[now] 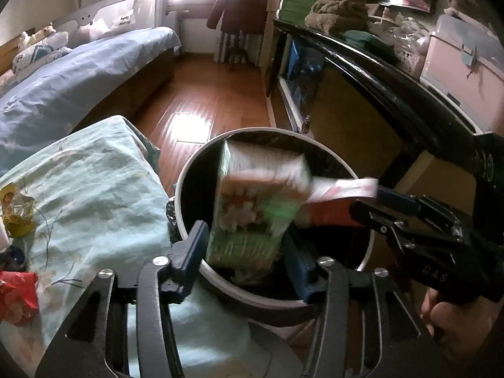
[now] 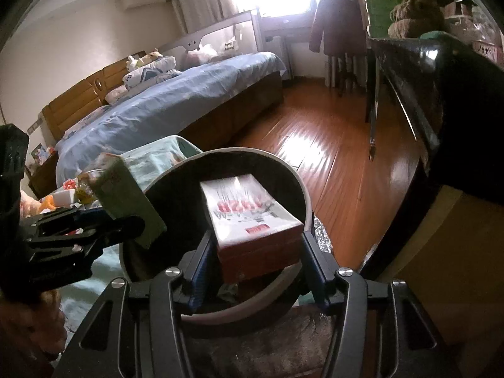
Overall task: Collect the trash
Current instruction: 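Open both tools to drop the carton and box into the bin, then move both open tools back toward the trash on the bed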
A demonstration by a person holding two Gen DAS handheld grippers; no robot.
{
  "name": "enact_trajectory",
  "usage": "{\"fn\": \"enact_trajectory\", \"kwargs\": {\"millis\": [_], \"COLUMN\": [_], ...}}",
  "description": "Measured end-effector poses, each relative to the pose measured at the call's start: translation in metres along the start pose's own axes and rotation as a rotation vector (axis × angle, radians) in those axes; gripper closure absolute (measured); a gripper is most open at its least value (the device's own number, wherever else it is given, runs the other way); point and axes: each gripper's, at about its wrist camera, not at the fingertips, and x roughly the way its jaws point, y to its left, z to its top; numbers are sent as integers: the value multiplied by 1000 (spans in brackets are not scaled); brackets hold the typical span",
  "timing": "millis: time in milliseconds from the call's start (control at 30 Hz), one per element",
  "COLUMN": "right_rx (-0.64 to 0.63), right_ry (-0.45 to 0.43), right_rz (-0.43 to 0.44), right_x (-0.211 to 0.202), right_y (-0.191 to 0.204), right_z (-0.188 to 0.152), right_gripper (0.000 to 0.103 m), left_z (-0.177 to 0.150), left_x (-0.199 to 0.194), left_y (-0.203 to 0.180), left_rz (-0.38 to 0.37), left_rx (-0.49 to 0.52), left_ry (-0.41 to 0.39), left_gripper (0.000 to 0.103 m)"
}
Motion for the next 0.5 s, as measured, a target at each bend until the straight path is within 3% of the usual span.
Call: {"fn": "enact_trajectory", "kwargs": {"millis": [67, 300, 500], "right_rx": [1, 14, 3], "right_ry": [2, 0, -8], "right_rz": [2, 18, 39], "right_x": [0, -4, -8], "right_y": [0, 1, 13], "right_z": [-1, -2, -3], "right_gripper": [48, 48, 39], "left_z": [-3, -17, -38], "left_x": [-2, -15, -28], "left_y": [2, 17, 38], "left_rz": [6, 11, 35], "left_rx": [-9, -73, -156], "left_ry": [-3, -15, -14], "left_gripper": [42, 42, 42]}}
